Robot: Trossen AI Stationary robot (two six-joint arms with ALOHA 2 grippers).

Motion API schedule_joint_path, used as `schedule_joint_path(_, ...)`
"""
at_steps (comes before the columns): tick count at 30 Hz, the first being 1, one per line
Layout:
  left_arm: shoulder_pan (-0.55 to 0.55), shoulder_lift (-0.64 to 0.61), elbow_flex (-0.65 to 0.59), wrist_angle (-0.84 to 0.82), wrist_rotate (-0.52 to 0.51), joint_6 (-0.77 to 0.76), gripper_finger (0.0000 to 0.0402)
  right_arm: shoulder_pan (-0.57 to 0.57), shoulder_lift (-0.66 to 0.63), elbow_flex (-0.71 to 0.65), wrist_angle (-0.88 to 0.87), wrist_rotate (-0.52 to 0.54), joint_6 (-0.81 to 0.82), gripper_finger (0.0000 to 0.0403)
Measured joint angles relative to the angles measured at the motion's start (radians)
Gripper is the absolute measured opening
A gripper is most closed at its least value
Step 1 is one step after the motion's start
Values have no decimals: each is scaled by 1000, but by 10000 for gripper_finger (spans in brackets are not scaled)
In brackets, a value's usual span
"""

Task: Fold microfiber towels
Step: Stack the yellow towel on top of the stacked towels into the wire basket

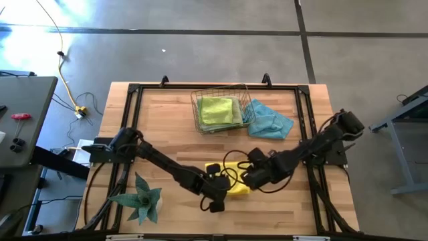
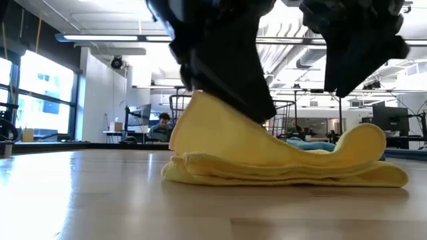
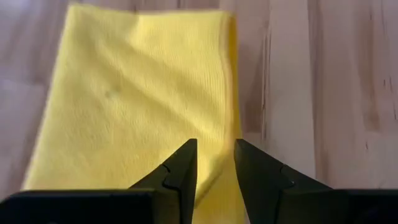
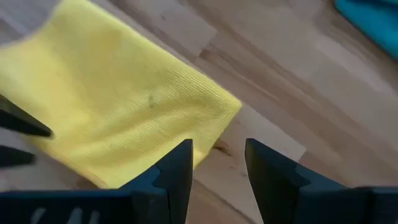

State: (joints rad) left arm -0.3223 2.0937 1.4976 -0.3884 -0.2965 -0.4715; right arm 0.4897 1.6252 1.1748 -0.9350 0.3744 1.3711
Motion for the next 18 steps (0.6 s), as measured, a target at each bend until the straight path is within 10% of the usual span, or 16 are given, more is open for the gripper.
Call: schedule_joint_path(18,52,-7,17,-179,26,40,97,104,177,0,219,-171,200,139)
